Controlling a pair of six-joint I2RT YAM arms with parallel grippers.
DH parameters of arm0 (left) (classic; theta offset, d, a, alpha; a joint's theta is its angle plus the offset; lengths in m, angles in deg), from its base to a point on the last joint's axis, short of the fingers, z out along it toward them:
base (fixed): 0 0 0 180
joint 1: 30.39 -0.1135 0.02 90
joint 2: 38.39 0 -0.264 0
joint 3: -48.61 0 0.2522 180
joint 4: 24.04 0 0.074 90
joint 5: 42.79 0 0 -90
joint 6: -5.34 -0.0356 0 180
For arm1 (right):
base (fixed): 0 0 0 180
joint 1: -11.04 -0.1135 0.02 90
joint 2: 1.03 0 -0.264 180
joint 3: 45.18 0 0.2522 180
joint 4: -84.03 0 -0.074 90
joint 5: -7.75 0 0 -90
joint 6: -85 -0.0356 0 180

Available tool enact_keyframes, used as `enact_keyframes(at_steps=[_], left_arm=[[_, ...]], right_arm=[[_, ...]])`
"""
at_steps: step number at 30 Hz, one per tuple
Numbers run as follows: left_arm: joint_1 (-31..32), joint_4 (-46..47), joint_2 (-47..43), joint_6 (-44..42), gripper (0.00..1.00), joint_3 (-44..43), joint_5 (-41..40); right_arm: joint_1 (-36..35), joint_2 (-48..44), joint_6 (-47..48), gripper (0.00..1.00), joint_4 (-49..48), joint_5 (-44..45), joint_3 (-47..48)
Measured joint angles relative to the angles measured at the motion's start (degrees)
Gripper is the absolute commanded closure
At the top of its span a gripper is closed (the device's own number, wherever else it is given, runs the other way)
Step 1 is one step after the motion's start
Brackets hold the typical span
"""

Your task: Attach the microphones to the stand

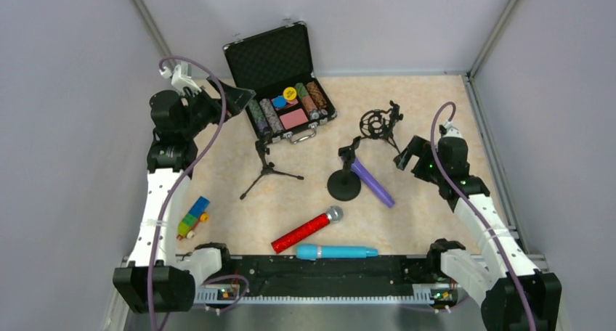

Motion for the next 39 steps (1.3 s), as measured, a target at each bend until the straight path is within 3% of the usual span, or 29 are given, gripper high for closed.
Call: enact_keyframes(at_steps=[8,12,39], left_arm=[[0.0,13.6,9.2,9.2,0.01,-2.0,7.3],[0.0,16.1,12.5,10.1,0.01,-3.1,8.8],[0.5,5.2,13.7,-4.5,0.01,-5.8,7.1]], right_arm=[[0.0,1.2,0.0,0.01,2.3,-5.1,0.0],[0.0,2.4,1.1,0.01,3.7,-7.4,0.6],[-0.4,4.2,4.3,0.01,3.9,-17.2,2.4]])
